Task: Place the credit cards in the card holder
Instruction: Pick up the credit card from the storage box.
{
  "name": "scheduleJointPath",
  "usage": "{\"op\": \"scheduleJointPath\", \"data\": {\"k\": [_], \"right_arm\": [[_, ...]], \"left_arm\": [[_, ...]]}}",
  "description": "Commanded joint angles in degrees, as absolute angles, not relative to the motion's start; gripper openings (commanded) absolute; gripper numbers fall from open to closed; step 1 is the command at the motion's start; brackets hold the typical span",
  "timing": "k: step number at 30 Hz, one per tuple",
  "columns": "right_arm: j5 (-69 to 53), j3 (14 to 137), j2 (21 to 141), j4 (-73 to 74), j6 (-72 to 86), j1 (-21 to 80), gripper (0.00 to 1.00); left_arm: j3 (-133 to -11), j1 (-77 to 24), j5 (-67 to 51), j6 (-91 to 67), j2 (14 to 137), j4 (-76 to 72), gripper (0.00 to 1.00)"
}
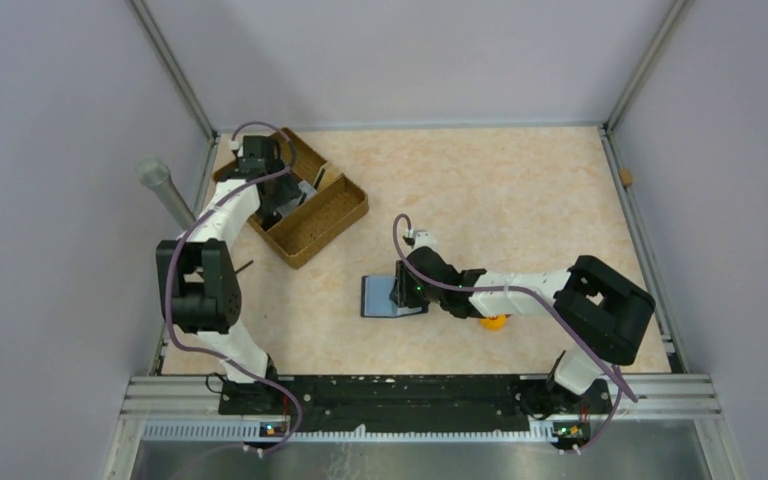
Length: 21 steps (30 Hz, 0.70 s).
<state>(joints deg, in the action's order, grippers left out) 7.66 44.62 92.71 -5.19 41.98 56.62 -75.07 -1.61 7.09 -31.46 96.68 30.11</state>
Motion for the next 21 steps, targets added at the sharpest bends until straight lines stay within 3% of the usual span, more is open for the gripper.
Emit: {"op": "scheduleJointPath", "data": {"k": [1, 21], "right_arm": [[7.28, 44.22, 90.37, -7.99, 40.97, 57.05, 0.33], [7.61, 44.47, 90.94, -7.65, 40.96, 57.13, 0.33]], "left_arm": [[-80.72, -0.99, 10.74, -30.01, 100.87, 28.64, 0.68], [-81.04, 2.13, 7.71, -31.51, 106.19, 28.51, 0.68]]}}
